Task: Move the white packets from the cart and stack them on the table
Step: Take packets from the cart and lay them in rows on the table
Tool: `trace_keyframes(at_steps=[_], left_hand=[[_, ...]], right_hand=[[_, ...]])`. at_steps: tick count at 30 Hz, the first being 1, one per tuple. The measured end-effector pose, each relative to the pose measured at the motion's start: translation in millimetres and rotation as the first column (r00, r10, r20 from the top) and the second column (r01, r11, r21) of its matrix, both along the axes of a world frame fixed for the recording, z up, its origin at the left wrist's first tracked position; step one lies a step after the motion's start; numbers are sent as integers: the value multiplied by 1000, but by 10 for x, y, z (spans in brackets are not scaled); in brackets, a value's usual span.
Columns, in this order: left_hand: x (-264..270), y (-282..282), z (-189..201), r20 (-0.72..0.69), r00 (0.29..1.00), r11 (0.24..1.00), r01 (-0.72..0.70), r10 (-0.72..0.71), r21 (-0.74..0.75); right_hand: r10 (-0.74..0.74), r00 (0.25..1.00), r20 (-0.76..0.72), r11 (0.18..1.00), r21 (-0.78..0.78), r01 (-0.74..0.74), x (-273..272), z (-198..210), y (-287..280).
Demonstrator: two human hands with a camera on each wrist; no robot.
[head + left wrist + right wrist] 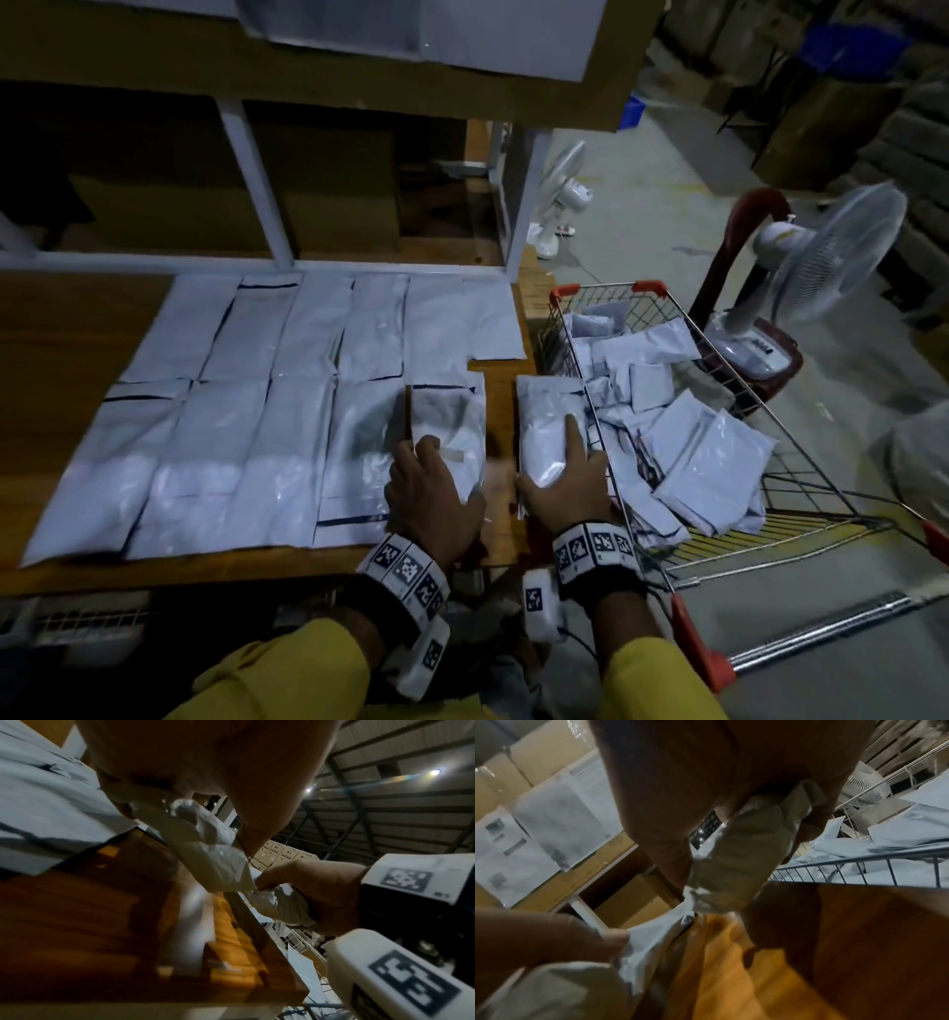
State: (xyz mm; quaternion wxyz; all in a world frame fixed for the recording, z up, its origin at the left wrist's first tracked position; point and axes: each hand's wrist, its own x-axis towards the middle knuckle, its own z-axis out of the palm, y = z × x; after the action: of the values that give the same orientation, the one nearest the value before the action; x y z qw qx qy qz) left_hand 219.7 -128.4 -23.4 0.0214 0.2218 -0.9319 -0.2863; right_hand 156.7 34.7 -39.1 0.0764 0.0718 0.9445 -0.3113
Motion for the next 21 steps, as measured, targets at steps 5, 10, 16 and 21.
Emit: trace_keyframes(at_steps=[5,10,16,21], left_hand=[[79,-163,-117,100,994,997,51,-45,-54],[97,-288,-196,184,974,981,157,-135,-113],[55,-444,-200,311,844,858,495,-436,-140],[0,-497,-292,367,809,823,543,-459,-166]], right_hand=[[65,998,-1,996,58,-65,153,-116,-174],[91,995,34,988,120,-94,121,-117,-238],[111,992,55,978,172,-119,65,-56,-277],[111,989,96,974,185,-128,2,-43,-315]])
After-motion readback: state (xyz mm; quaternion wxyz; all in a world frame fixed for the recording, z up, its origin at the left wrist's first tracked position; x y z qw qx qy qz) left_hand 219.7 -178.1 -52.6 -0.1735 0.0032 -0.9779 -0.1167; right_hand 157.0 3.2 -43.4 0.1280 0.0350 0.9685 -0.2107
